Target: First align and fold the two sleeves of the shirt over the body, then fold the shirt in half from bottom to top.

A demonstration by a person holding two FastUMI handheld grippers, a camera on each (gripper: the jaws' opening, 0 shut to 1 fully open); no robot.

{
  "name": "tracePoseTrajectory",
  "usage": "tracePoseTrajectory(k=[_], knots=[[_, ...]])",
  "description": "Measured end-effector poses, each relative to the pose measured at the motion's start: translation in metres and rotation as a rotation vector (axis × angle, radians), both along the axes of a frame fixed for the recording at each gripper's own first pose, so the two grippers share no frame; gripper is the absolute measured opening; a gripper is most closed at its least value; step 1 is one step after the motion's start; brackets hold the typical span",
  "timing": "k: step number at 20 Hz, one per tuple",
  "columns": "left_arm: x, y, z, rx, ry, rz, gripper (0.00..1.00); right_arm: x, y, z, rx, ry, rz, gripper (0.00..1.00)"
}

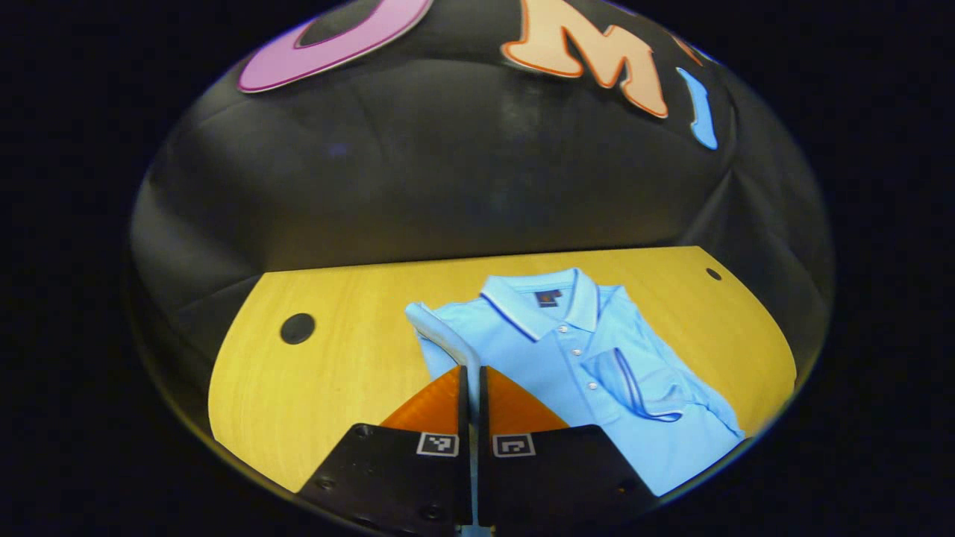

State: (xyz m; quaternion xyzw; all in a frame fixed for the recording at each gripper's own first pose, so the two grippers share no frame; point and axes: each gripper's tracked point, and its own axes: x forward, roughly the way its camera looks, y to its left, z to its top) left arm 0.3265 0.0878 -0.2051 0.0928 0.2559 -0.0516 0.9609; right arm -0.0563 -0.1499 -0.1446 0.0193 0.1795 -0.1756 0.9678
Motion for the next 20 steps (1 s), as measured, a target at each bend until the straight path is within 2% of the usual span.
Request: tracePoseTrajectory(k=[1, 2, 3, 5, 6, 10, 14, 20], knots=[[0.0, -0.018, -0.006, 0.01, 0.012, -0.029, 0.03, 0.0, 0.003, -0.003, 0.005, 0.004, 0.005, 0.98], [0.0, -0.034, -0.014, 0.019, 0.028, -0.058, 0.05, -0.002, 0.004, -0.009, 0.011, 0.011, 0.01, 0.98], [-0.002, -0.048, -0.021, 0.031, 0.044, -0.08, 0.06, -0.004, 0.005, -0.013, 0.012, 0.018, 0.012, 0.93], [-0.011, -0.074, -0.033, 0.017, 0.083, -0.122, 0.13, -0.009, 0.008, -0.023, 0.012, 0.043, 0.024, 0.93], [-0.019, -0.083, -0.034, 0.009, 0.089, -0.136, 0.32, -0.011, 0.01, -0.028, 0.01, 0.055, 0.032, 0.98], [-0.061, -0.087, -0.017, 0.011, 0.038, -0.155, 1.0, -0.016, 0.022, -0.047, 0.002, 0.101, 0.077, 0.98], [-0.126, -0.066, 0.004, 0.007, -0.012, -0.122, 0.97, -0.022, 0.04, -0.07, -0.004, 0.147, 0.139, 0.98], [-0.249, -0.022, 0.002, -0.07, -0.015, 0.01, 0.97, -0.038, 0.063, -0.109, -0.021, 0.228, 0.237, 0.98]])
